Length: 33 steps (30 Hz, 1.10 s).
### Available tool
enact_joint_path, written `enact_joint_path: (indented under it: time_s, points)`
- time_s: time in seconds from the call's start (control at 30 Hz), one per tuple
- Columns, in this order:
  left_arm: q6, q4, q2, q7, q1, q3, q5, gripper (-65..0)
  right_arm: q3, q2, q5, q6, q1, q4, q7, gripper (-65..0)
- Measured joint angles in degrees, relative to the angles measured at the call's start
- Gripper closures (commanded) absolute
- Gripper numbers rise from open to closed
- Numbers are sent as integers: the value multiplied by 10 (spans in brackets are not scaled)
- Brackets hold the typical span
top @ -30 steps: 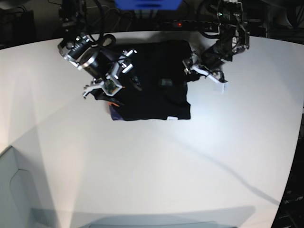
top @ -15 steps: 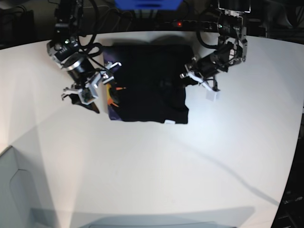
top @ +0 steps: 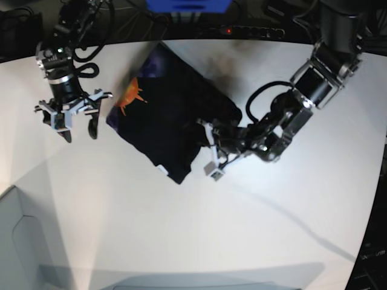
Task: Fold the T-shirt properly
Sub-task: 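Push the folded bundle with the left gripper to square it up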
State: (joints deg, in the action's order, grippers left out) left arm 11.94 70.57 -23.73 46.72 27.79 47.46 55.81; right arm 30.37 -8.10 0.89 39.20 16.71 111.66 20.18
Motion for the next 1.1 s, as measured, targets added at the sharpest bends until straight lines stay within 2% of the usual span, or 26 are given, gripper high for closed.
enact_joint_path:
  time_s: [0.17, 0.3, 0.37, 0.5, 0.57, 0.6, 0.7, 0.8, 0.93, 1.0, 1.1]
  points:
    - [-3, -46, 70, 10, 89, 103, -43, 0, 36, -10, -1, 0, 2, 0, 0, -395]
    - [-1, -63, 137, 7, 100, 118, -165, 0, 89, -11, 0, 0, 3, 0, 0, -395]
    - [36, -65, 167, 11, 100, 120, -245, 0, 101, -11, 0, 0, 3, 0, 1, -395]
    - [153, -66, 212, 1, 83, 118, -386, 0, 137, -12, -1, 0, 2, 0, 0, -395]
    - [177, -64, 226, -2, 76, 118, -443, -6, 149, -11, 0, 0, 11, 0, 0, -395]
    - [187, -64, 232, -1, 76, 118, -467, -24, 151, -12, 0, 0, 16, 0, 0, -395]
    - [187, -64, 241, -3, 69, 118, -516, -104, 153, -13, 1, 0, 19, 0, 1, -395]
    - [185, -63, 247, -5, 66, 116, -543, -250, 149, -13, -2, 0, 24, 0, 0, -395]
    - [183, -41, 245, 4, 66, 116, -568, -413, 151, -13, -2, 0, 28, 0, 2, -395]
    - [186, -18, 243, 11, 65, 116, -578, -444, 150, -13, -2, 0, 27, 0, 1, -395]
    - [194, 40, 237, 10, 51, 80, -593, -445, 148, -13, -3, 0, 28, 0, 1, -391]
